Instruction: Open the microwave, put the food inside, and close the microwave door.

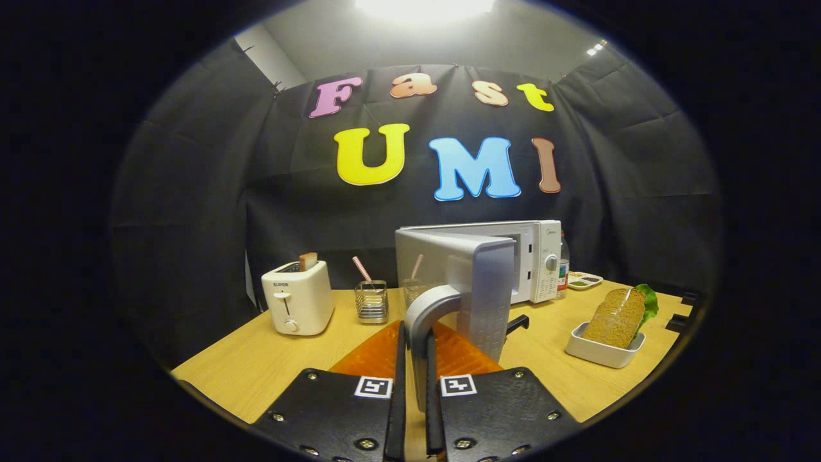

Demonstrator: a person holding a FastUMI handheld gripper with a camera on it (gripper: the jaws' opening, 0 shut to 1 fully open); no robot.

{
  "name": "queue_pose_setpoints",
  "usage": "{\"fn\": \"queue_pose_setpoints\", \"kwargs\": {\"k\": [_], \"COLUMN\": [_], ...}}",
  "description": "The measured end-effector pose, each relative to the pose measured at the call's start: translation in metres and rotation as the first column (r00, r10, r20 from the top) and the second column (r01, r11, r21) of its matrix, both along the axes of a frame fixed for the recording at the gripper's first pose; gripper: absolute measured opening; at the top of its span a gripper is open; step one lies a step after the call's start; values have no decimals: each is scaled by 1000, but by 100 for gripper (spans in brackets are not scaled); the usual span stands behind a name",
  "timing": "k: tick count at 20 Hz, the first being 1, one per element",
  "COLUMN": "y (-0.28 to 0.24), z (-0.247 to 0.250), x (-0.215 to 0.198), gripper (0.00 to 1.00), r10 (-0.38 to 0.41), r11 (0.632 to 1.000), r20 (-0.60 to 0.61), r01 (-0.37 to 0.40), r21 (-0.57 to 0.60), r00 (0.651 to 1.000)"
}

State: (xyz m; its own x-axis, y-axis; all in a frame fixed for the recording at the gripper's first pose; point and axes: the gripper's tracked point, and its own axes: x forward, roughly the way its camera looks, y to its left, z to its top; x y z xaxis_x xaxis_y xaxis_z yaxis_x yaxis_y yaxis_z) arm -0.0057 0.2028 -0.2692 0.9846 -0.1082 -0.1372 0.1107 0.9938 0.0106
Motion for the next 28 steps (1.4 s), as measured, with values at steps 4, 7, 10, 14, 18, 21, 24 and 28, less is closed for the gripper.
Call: {"fn": "queue_pose_setpoints", "kwargs": {"k": [4,7,10,14,18,21,24,28], "y": [34,44,40,17,-55,-133,-200,-295], "z": [-6,-1,6,23,46,43,27,3], "x": [-14,-27,-40,-61,-74,-71,-69,-67], "gripper": [13,12,12,30,65,78,79,78], "r10": [87,176,273,425,425,305,233,95], "r11": [994,984,962,899,883,927,937,939], "r20": [-8,-4,7,56,118,123,89,50], "r01": [-87,-176,-273,-428,-440,-324,-248,-106], "r21": [-66,-37,16,92,167,189,245,328], "r00": [996,984,962,904,897,944,968,994]}}
